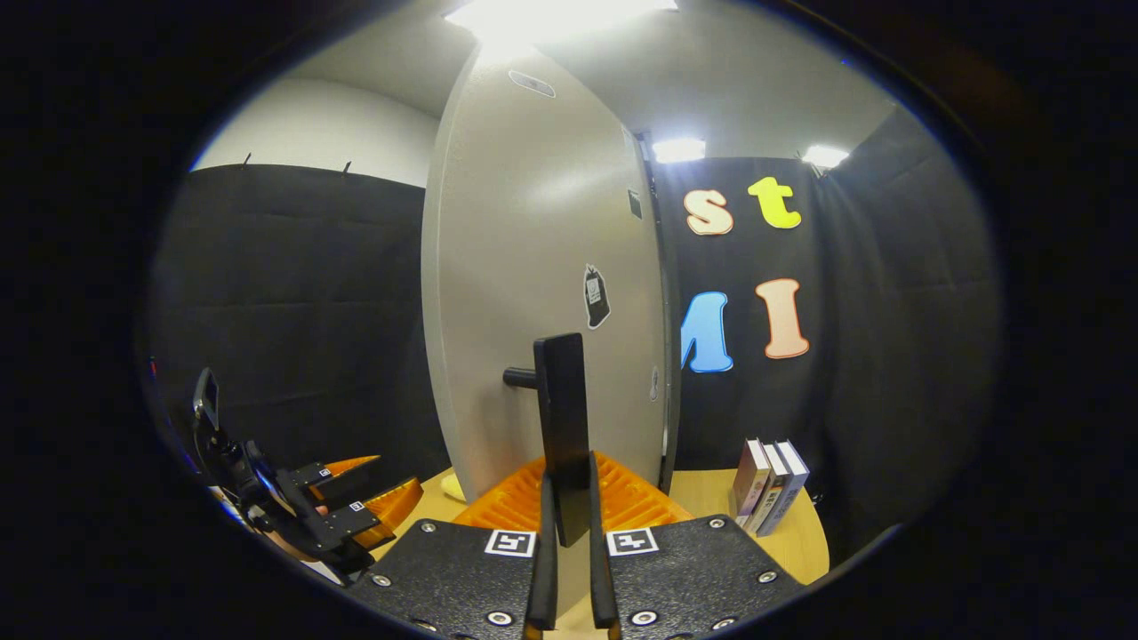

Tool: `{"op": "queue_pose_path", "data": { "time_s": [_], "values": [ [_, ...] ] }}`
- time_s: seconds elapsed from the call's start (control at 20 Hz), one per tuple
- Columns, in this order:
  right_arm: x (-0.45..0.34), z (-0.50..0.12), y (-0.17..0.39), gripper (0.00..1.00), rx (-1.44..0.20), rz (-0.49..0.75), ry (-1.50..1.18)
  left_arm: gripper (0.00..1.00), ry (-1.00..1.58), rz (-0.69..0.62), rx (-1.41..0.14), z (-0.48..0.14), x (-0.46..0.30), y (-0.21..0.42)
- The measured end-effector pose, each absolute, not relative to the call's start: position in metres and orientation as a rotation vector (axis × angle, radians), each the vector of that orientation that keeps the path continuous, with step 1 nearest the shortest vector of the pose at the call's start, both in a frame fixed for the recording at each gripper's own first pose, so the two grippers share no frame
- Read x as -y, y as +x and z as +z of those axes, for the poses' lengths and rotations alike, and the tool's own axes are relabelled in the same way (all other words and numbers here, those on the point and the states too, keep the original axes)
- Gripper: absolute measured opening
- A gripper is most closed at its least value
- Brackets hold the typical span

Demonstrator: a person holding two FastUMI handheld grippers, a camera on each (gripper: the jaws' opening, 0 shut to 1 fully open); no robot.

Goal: Open the cabinet door with the right hand, grasp the bottle in the cabinet with the left hand and place it on the coaster, then close the cabinet door with the right hand.

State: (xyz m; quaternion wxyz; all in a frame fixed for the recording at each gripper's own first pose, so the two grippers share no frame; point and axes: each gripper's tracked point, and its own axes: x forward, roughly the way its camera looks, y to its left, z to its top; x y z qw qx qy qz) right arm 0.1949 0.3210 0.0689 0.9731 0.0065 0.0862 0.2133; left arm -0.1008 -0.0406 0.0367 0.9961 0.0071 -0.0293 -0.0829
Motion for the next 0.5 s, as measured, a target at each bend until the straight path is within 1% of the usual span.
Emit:
{"op": "queue_pose_path", "data": {
  "time_s": [0.3, 0.35, 0.4, 0.45, 0.5],
  "values": [
    [-0.315, 0.069, 0.203, 0.15, -0.156, 0.39, 0.023, 0.76, 0.024, -0.146, 0.048, 0.036, 0.051, -0.11],
    [-0.316, 0.07, 0.204, 0.15, -0.153, 0.388, 0.029, 0.8, 0.026, -0.141, 0.045, 0.035, 0.052, -0.112],
    [-0.316, 0.07, 0.204, 0.14, -0.15, 0.383, 0.037, 0.76, 0.03, -0.134, 0.043, 0.034, 0.055, -0.115],
    [-0.316, 0.071, 0.205, 0.14, -0.146, 0.377, 0.043, 0.76, 0.035, -0.128, 0.041, 0.034, 0.057, -0.117],
    [-0.315, 0.071, 0.206, 0.14, -0.143, 0.37, 0.048, 0.8, 0.038, -0.123, 0.039, 0.035, 0.06, -0.115]
  ]
}}
